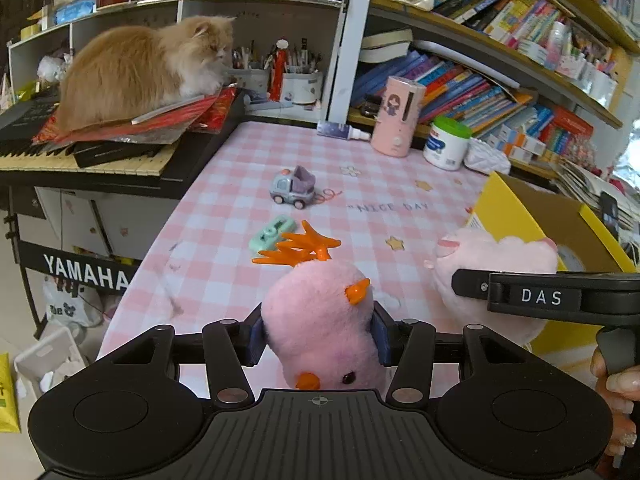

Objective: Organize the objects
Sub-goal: 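Lift and carry the pink pig and pink chick over the yellow box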

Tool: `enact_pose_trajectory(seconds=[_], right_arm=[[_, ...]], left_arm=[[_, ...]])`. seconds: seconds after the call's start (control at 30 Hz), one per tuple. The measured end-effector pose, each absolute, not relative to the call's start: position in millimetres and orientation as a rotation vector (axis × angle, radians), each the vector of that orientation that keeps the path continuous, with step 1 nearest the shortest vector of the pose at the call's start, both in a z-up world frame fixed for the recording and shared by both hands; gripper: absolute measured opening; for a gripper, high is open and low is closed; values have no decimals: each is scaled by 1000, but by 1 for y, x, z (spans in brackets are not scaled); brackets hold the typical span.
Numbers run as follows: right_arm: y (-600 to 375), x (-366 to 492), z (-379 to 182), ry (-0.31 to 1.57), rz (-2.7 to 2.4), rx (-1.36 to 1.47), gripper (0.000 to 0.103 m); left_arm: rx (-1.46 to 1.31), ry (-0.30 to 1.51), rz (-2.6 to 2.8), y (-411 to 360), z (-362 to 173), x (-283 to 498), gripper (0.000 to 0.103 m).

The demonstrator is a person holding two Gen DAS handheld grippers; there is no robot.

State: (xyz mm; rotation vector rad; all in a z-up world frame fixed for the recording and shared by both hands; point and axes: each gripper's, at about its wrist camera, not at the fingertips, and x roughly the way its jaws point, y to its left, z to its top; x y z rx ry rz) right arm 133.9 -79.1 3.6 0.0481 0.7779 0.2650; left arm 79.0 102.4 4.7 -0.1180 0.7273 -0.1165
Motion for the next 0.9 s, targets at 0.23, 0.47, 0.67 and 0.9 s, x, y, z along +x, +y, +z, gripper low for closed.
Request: enact_pose_trajectory(seconds=[0.23, 0.47, 0.67, 0.9], right_arm=[[-71, 87, 4, 780, 243, 42, 64], [-69, 50, 3, 795, 194, 15, 64], [-71, 21, 4, 779, 180, 15, 64], [-84, -9, -3, 794, 140, 48, 64]], left_arm=[[-135, 723, -134, 115, 5, 41, 49], [-147, 708, -160, 121, 6, 13, 49], [-125, 714, -198, 117, 6, -3, 49], [-91, 747, -271, 98, 1, -14, 49]])
